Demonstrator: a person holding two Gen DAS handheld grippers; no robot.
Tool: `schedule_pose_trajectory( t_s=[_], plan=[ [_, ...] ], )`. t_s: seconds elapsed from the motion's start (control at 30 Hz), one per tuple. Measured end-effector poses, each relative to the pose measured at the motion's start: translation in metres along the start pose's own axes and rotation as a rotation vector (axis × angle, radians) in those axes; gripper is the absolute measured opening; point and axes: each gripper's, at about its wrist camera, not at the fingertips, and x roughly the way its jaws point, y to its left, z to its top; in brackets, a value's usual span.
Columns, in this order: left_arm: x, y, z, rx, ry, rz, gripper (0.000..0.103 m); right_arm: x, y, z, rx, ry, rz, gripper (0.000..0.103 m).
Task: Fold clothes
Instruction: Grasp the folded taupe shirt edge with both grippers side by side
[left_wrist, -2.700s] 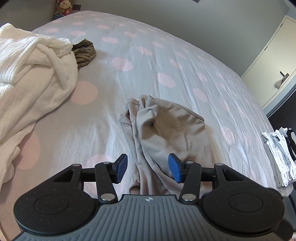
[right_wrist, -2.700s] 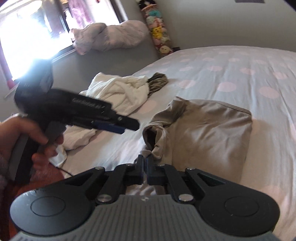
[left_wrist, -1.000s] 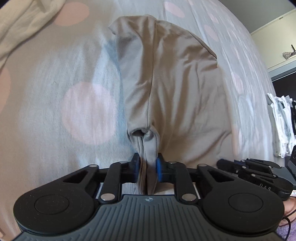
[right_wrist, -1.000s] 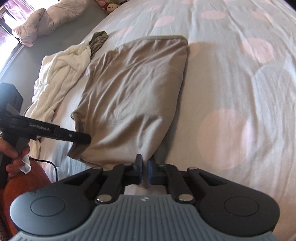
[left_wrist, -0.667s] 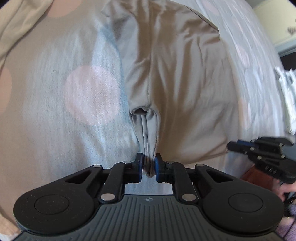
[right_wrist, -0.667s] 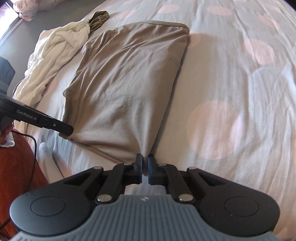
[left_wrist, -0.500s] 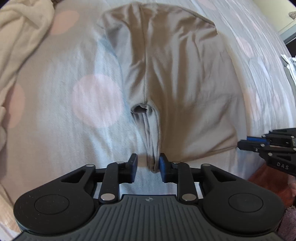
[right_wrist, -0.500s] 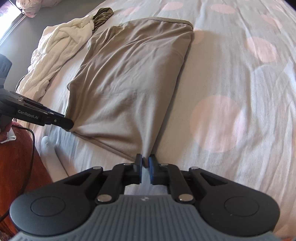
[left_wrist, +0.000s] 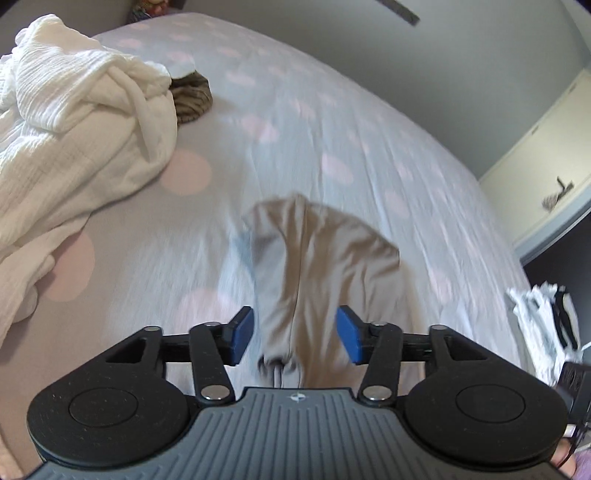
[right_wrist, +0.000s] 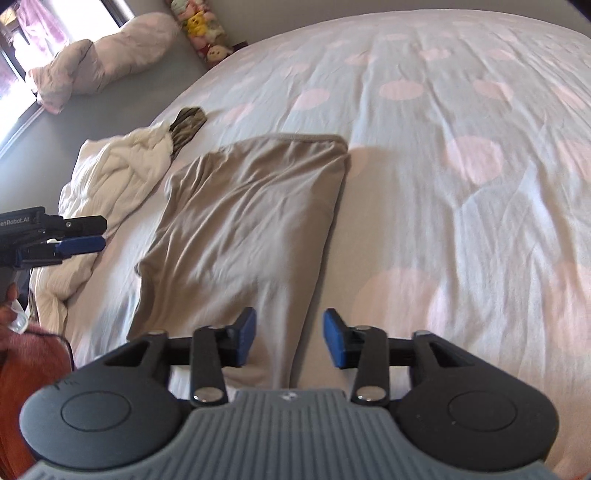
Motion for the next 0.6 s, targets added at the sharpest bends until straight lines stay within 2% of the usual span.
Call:
schedule_pose_trajectory(
  t_s=[0.13, 0.3, 0.37, 0.5, 0.6],
  plan=[
    [0.023, -0.006, 0.012, 0.059, -0.034, 0.078, 0.056, 0.007, -0.004, 0.011, 0.020, -0.028, -0.024, 0.064],
    [0.054, -0.001, 0.026, 0.056, 0.004, 0.120, 0.056, 0.021, -0.011, 0.025, 0.073, -0.052, -0.053, 0.068],
    [0.066, 0.006, 0.029, 0.042, 0.025, 0.115, 0.056, 0.027, -0.012, 0.031, 0.082, -0.061, -0.061, 0.068],
    [0.076, 0.028, 0.026, -0.030, 0.007, 0.074, 0.056, 0.039, -0.016, 0.044, 0.092, -0.082, -0.062, 0.070],
    [0.084, 0.045, 0.021, -0.092, 0.038, 0.023, 0.057, 0.050, -0.022, 0.053, 0.103, -0.096, -0.054, 0.081]
  ],
)
